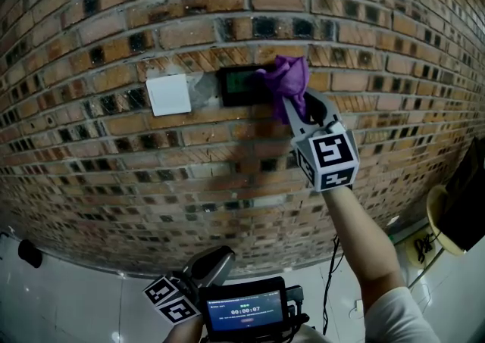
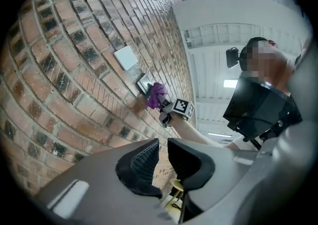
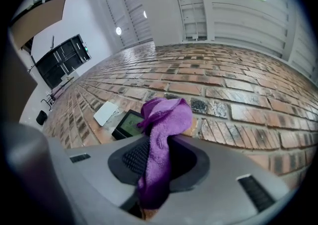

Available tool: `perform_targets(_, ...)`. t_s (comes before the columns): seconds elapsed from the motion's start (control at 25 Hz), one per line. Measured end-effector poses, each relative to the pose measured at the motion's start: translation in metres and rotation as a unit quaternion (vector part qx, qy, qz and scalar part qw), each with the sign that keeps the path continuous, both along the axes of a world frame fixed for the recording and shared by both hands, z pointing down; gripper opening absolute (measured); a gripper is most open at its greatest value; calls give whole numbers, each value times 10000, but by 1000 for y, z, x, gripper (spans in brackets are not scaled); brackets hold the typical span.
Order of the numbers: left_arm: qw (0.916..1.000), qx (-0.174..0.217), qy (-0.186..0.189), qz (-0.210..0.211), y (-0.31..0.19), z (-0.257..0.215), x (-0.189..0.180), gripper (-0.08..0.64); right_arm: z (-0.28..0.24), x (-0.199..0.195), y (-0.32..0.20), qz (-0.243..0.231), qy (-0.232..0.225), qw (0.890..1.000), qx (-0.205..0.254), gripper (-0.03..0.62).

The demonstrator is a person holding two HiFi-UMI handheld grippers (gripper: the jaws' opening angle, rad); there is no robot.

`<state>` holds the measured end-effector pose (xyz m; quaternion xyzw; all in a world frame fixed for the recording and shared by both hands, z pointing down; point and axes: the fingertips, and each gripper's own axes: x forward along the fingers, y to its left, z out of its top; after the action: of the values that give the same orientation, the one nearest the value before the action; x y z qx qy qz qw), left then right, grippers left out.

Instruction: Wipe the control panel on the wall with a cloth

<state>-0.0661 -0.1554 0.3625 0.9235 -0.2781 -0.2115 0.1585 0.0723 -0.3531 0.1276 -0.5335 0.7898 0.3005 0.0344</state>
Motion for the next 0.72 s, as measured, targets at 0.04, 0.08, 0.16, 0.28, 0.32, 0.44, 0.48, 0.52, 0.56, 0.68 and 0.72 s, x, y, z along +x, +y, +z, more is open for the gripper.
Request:
perform_targets(0.04, 10000, -4, -7, 1, 0, 0, 0, 57, -1, 4, 1, 32, -42, 10000, 0, 98)
perform_targets(0.08, 10000, -7, -11, -1, 0, 0, 0, 57, -1, 7, 1, 58, -75, 10000, 1, 98)
perform_targets(0.16, 10000, -14, -14, -11, 1, 0, -1, 57, -2, 12, 3, 90, -120, 9999, 9, 98)
perform_targets(0.28, 10000, -22, -16, -30, 2, 1, -3, 57, -5, 12, 8, 68, -190, 9998, 45, 98)
perform_targets(0.32, 10000, -25, -17, -39, 2, 1, -3, 57, -6, 11, 10, 35, -213, 9997, 63, 98)
perform_targets(0.44, 10000, -32, -24, -74, 4, 2, -7, 57, -11, -3, 17, -136, -252, 9995, 131, 98)
perform_targets(0.48, 10000, -35, -24, -89, 4, 2, -8, 57, -13, -11, 19, -217, -249, 9993, 148, 98)
perform_targets(0.52, 9999, -39, -23, -108, 5, 3, -10, 57, -13, -19, 21, -303, -235, 9991, 157, 98)
perform_targets(0.56, 9999, -45, -22, -129, 6, 3, -12, 57, -14, -29, 22, -391, -214, 9989, 160, 98)
perform_targets(0.68, 9998, -59, -12, -193, 8, 3, -19, 57, -13, -60, 24, -650, -143, 9977, 145, 98)
perform_targets(0.72, 9997, -63, -5, -221, 9, 3, -22, 57, -13, -72, 24, -742, -116, 9971, 134, 98)
